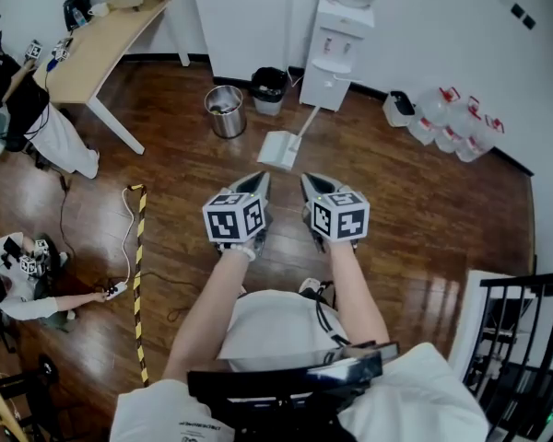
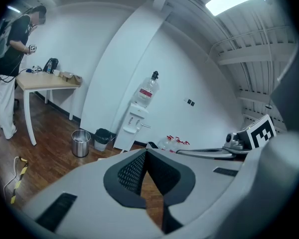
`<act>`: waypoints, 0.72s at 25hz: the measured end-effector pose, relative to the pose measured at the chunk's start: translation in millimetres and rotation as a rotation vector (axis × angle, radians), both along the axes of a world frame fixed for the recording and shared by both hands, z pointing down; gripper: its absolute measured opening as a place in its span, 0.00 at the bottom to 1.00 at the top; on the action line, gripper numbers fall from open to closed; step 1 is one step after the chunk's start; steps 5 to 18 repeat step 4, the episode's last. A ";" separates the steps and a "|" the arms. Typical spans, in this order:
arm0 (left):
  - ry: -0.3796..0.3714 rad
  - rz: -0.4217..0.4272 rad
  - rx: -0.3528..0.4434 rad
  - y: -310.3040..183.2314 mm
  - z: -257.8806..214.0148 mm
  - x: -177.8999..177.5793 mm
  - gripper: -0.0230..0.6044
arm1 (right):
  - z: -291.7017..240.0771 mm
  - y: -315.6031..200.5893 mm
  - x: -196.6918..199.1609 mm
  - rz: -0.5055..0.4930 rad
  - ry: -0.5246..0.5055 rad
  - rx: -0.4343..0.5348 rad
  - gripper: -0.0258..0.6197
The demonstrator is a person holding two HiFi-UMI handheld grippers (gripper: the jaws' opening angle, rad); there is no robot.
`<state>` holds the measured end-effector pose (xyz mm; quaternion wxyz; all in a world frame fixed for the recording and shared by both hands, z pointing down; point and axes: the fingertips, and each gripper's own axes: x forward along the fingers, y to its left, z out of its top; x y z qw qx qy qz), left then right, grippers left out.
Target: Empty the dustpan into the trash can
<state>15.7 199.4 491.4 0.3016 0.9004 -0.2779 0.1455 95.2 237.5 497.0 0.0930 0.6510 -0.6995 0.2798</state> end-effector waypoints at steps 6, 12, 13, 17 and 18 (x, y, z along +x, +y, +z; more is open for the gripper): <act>0.005 0.010 -0.007 -5.1 4.2 -3.9 0.02 | 7.4 -4.6 -3.1 0.009 0.009 -0.009 0.04; 0.005 0.010 -0.007 -5.1 4.2 -3.9 0.02 | 7.4 -4.6 -3.1 0.009 0.009 -0.009 0.04; 0.005 0.010 -0.007 -5.1 4.2 -3.9 0.02 | 7.4 -4.6 -3.1 0.009 0.009 -0.009 0.04; 0.005 0.010 -0.007 -5.1 4.2 -3.9 0.02 | 7.4 -4.6 -3.1 0.009 0.009 -0.009 0.04; 0.005 0.010 -0.007 -5.1 4.2 -3.9 0.02 | 7.4 -4.6 -3.1 0.009 0.009 -0.009 0.04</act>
